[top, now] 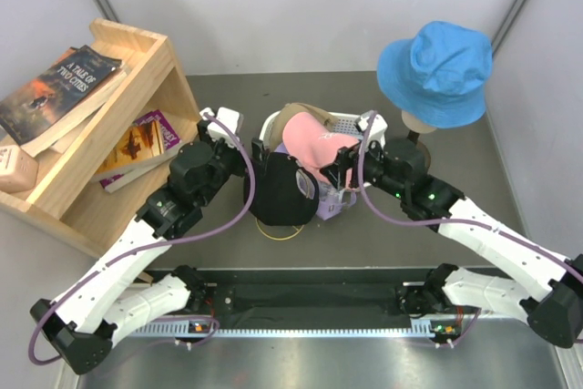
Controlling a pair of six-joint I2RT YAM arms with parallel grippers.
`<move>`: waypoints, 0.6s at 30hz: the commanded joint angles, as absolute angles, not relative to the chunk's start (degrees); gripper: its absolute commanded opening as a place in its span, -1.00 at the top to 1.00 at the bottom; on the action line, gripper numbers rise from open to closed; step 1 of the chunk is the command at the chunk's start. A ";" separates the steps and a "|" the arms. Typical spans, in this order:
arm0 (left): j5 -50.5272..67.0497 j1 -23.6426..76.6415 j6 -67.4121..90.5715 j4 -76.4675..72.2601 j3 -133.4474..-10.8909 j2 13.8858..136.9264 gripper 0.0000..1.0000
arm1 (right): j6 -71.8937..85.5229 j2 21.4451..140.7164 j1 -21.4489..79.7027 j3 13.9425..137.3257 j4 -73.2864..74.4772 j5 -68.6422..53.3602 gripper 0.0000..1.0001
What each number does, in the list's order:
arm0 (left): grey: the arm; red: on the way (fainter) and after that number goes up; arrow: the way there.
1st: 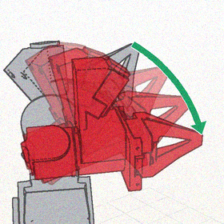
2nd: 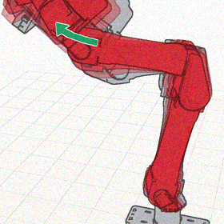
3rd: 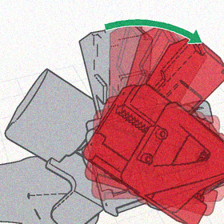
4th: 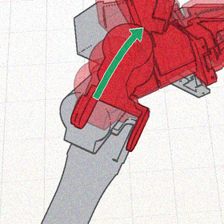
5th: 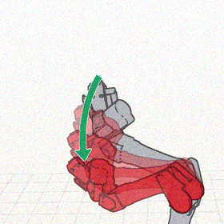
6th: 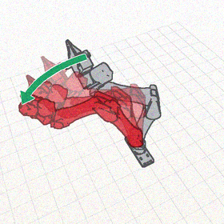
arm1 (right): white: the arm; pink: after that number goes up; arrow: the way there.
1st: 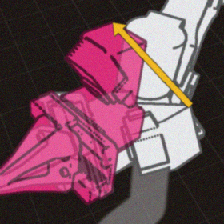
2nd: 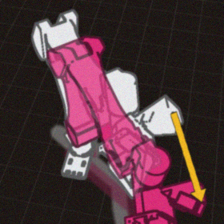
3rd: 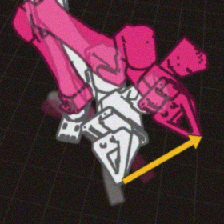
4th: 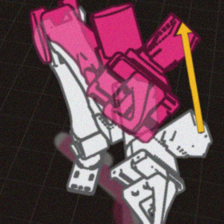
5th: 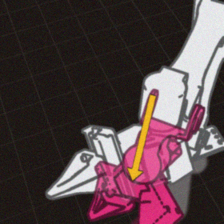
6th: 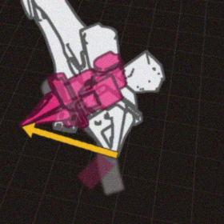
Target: Stack the hats
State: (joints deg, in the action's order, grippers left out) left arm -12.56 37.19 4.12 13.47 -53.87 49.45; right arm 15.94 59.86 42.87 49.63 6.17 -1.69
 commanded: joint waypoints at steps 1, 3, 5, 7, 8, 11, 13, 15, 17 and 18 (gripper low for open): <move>-11.25 37.00 3.60 11.07 -54.49 49.75 -0.98 | 18.81 56.25 42.98 47.90 0.44 -7.64 -0.30; -11.34 37.00 3.69 10.90 -54.49 49.75 -0.98 | 18.98 57.47 43.50 47.46 0.44 -8.70 -0.24; -11.43 37.00 3.69 10.99 -54.49 50.01 -0.98 | 18.98 59.14 44.38 47.90 -1.40 -9.58 -0.22; -11.51 36.91 3.69 11.07 -54.49 50.18 -0.98 | 18.90 60.11 45.78 48.25 -2.02 -9.84 -0.18; -11.69 37.00 3.69 11.07 -54.49 50.19 -0.98 | 18.81 60.99 46.23 48.69 -2.11 -9.93 -0.18; -11.69 37.00 3.78 10.99 -54.49 50.36 -0.98 | 18.37 63.09 47.28 49.48 -2.46 -9.76 -0.17; -11.69 37.00 3.78 11.07 -54.49 50.36 -0.98 | 18.11 64.33 47.46 50.01 -2.11 -9.67 -0.16; -11.78 37.00 3.78 11.16 -54.49 50.36 -0.98 | 17.76 65.74 47.72 50.71 -2.02 -9.41 -0.11; -11.95 37.00 3.87 11.07 -54.41 50.36 -0.98 | 17.67 66.79 47.64 51.06 -2.20 -9.14 -0.01; -11.95 37.00 3.87 11.07 -54.40 50.36 -0.98 | 17.58 67.14 47.64 51.24 -2.11 -8.79 0.15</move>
